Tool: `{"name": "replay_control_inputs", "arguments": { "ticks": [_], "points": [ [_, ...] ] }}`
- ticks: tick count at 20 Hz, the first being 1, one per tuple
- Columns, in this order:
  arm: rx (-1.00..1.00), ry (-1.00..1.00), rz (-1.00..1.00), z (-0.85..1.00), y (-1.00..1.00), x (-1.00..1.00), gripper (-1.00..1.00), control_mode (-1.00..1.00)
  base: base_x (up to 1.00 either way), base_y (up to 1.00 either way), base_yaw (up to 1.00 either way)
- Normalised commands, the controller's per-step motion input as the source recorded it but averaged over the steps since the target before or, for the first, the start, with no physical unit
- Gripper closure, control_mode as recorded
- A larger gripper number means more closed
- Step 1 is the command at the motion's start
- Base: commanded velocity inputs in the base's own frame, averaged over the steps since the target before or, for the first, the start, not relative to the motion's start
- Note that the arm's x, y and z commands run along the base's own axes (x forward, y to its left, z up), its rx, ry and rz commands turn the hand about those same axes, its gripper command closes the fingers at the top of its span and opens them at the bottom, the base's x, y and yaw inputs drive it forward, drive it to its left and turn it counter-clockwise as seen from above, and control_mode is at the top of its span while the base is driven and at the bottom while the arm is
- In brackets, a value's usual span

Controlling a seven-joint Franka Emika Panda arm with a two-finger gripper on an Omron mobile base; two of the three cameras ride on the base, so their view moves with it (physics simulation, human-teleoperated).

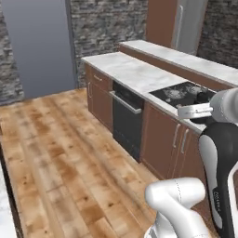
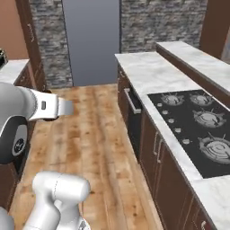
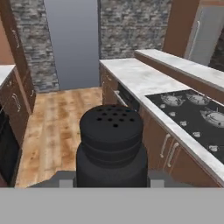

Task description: Take 2 condiments from the cabinet and move them on the counter near the stove.Make sure the condiments are lined up with each other, next to each other.

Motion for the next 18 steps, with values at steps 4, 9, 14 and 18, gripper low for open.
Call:
{"name": "replay_control_inputs", "arguments": {
  "ticks": [4,9,14,18],
  "points": [
    [0.00,0.00,0.00,0.00,0.00,0.00,1.00,1.00,0.00,0.04,-0.97],
    [0.00,0.00,0.00,0.00,0.00,0.00,1.00,1.00,0.00,0.00,-1.00],
    [0.00,0.00,0.00,0.00,0.00,0.00,1.00,1.00,0.41,0.27,-0.69],
    [0.00,0.00,0.00,0.00,0.00,0.00,1.00,1.00,0.57,0.35,-0.33]
  ]
}}
